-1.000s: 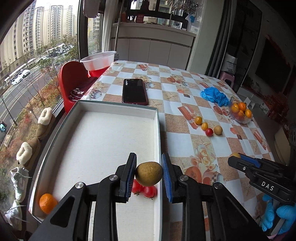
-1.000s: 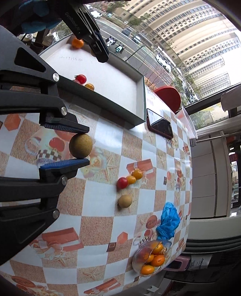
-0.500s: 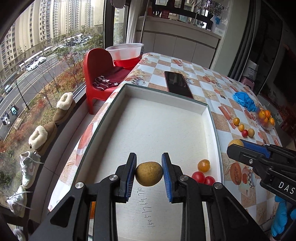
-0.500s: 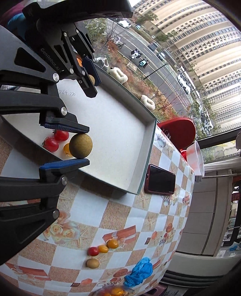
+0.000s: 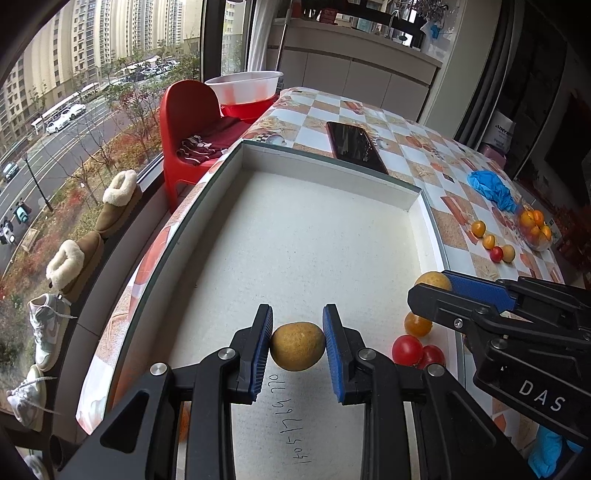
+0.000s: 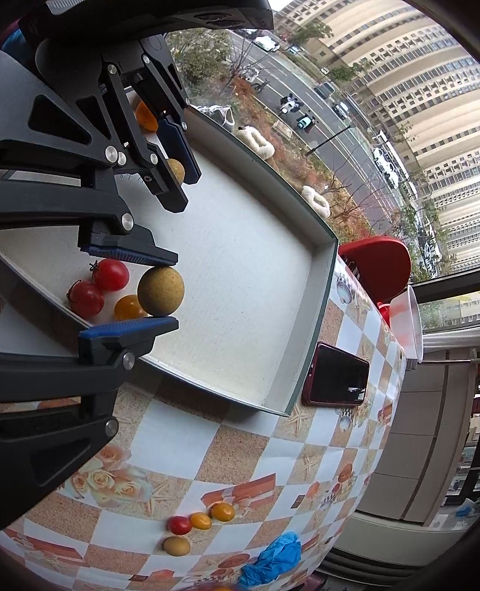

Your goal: Organize fruits

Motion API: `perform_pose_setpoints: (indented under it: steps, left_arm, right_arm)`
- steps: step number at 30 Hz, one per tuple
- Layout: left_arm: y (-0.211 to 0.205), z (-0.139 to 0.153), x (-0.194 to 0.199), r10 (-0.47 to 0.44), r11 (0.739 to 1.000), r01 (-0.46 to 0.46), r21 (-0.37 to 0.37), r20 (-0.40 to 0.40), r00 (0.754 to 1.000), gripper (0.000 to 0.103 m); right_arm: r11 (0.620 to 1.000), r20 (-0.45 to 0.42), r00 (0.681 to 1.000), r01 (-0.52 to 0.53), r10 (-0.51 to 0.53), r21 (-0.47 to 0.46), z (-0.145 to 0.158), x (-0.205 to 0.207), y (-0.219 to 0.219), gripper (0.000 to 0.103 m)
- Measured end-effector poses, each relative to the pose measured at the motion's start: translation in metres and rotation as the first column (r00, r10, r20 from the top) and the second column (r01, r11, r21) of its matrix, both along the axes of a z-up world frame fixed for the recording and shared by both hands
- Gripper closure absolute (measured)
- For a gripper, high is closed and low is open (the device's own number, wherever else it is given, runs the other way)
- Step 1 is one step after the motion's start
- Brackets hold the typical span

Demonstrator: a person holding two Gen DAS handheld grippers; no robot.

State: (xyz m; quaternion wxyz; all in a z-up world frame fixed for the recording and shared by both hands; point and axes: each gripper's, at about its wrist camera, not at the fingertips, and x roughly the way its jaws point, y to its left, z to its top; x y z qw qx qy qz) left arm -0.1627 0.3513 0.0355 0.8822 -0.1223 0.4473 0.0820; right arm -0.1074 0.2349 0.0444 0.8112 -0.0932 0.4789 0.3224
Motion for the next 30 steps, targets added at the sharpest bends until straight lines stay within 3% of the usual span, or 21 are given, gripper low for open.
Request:
perform_pose_setpoints:
  steps: [11, 12, 14, 16, 17, 18, 20, 23, 26, 28, 30]
  left_arm:
    - [-0.008, -0.013, 0.002, -0.004, 1.0, 0.004, 0.005, -0.027, 1.0, 0.073]
    - [-0.009, -0.013, 0.002, -0.006, 1.0, 0.007, 0.012, -0.026, 1.0, 0.073]
    - [-0.011, -0.013, 0.003, -0.006, 1.0, 0.006, 0.021, -0.033, 0.999, 0.073]
    - [-0.013, -0.013, 0.003, -0.004, 1.0, 0.005, 0.027, -0.035, 0.999, 0.073]
    - [-0.013, -0.013, 0.004, -0.003, 0.999, 0.005, 0.034, -0.037, 0.999, 0.072]
    - [-0.015, -0.013, 0.004, -0.002, 0.999, 0.004, 0.043, -0.042, 0.999, 0.067]
    - [-0.016, -0.01, 0.003, 0.011, 0.998, -0.009, 0.059, -0.033, 0.999, 0.007]
    - [-0.02, 0.002, -0.003, 0.014, 0.997, -0.016, 0.07, 0.039, 0.999, 0.004]
    - [-0.024, 0.007, 0.0, 0.0, 0.997, -0.002, 0.079, 0.026, 1.0, 0.004]
    - [-0.027, 0.011, 0.001, 0.001, 0.997, -0.003, 0.082, 0.029, 1.0, 0.004]
    - [-0.028, 0.014, 0.001, 0.003, 0.998, -0.005, 0.067, 0.031, 1.0, 0.004]
  right_arm:
    - [0.999, -0.013, 1.0, -0.023, 0.023, -0.033, -0.009, 0.003, 0.002, 0.072]
    - [0.999, -0.007, 1.0, -0.021, 0.021, -0.033, -0.008, 0.003, 0.001, 0.07]
    - [1.0, 0.007, 1.0, -0.015, 0.015, -0.027, -0.004, 0.003, -0.001, 0.059]
    - [1.0, 0.026, 1.0, -0.005, 0.005, -0.019, 0.002, 0.003, -0.005, 0.041]
    - [1.0, 0.037, 0.999, 0.0, 0.0, -0.017, 0.004, 0.003, -0.007, 0.038]
    - [1.0, 0.046, 0.999, 0.005, -0.005, -0.017, 0.007, 0.004, -0.009, 0.035]
    - [1.0, 0.057, 0.998, 0.019, -0.019, -0.01, 0.01, 0.005, -0.014, 0.029]
    - [0.999, 0.064, 0.997, 0.054, -0.054, 0.002, 0.014, 0.01, -0.027, 0.022]
    - [0.992, 0.087, 0.989, 0.124, -0.123, -0.007, 0.016, 0.019, -0.044, 0.013]
    - [0.985, 0.109, 0.979, 0.172, -0.171, 0.0, 0.018, 0.025, -0.059, 0.0]
    - [0.976, 0.119, 0.969, 0.216, -0.215, 0.004, 0.018, 0.031, -0.075, 0.0]
